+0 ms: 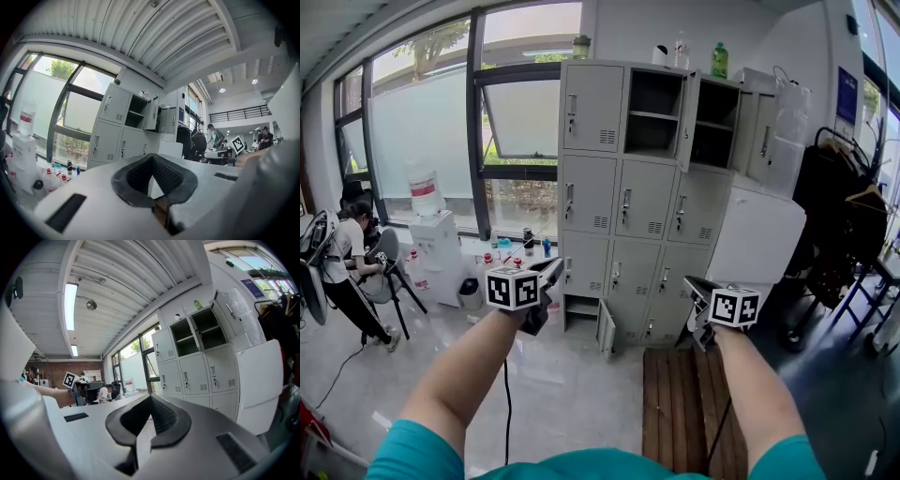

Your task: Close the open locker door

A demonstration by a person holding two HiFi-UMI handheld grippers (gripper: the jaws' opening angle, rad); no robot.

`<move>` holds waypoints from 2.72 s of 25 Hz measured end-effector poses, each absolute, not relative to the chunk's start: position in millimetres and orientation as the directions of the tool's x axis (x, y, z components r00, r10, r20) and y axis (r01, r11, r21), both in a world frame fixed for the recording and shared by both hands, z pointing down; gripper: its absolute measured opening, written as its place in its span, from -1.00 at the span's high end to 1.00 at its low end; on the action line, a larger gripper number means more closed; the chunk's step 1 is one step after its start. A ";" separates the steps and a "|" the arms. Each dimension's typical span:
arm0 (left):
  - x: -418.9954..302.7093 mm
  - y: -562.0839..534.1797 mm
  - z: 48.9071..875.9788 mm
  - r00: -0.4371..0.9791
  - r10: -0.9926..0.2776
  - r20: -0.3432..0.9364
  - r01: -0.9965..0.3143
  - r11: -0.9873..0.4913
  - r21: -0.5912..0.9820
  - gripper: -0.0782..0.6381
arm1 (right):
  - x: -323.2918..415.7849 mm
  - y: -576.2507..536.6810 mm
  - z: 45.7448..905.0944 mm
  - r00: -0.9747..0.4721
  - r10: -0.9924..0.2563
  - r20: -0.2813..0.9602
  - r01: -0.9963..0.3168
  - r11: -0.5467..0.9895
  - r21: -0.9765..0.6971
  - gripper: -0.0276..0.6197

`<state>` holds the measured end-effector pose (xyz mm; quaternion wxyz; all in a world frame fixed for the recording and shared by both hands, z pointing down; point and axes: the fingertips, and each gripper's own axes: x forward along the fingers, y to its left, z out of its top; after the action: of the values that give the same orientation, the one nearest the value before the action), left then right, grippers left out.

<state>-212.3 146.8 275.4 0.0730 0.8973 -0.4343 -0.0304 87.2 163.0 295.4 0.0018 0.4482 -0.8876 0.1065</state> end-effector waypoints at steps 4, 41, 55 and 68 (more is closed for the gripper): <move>-190.1 145.3 284.1 0.619 -0.785 0.018 -0.777 -0.608 0.165 0.78 | 101.4 165.9 299.8 -0.610 -0.785 0.106 -0.788 0.588 -0.182 0.94; -217.5 -258.5 320.9 0.734 -0.678 0.036 -0.673 -0.720 0.170 0.78 | 37.3 -208.8 327.1 -0.583 -0.810 0.060 -0.803 0.563 -0.197 0.94; -145.0 -398.9 357.8 0.670 -0.740 0.062 -0.730 -0.641 0.236 0.78 | 102.9 -357.5 340.9 -0.638 -0.764 0.097 -0.766 0.618 -0.176 0.94; -162.3 -426.8 423.8 0.650 -0.746 0.148 -0.750 -0.596 0.288 0.78 | 97.2 -407.4 398.8 -0.620 -0.766 0.170 -0.783 0.590 -0.197 0.94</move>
<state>-162.3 -426.8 423.8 0.1640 0.8933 -0.4185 0.0060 97.2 -407.4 398.8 0.0335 0.4348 -0.8909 0.1268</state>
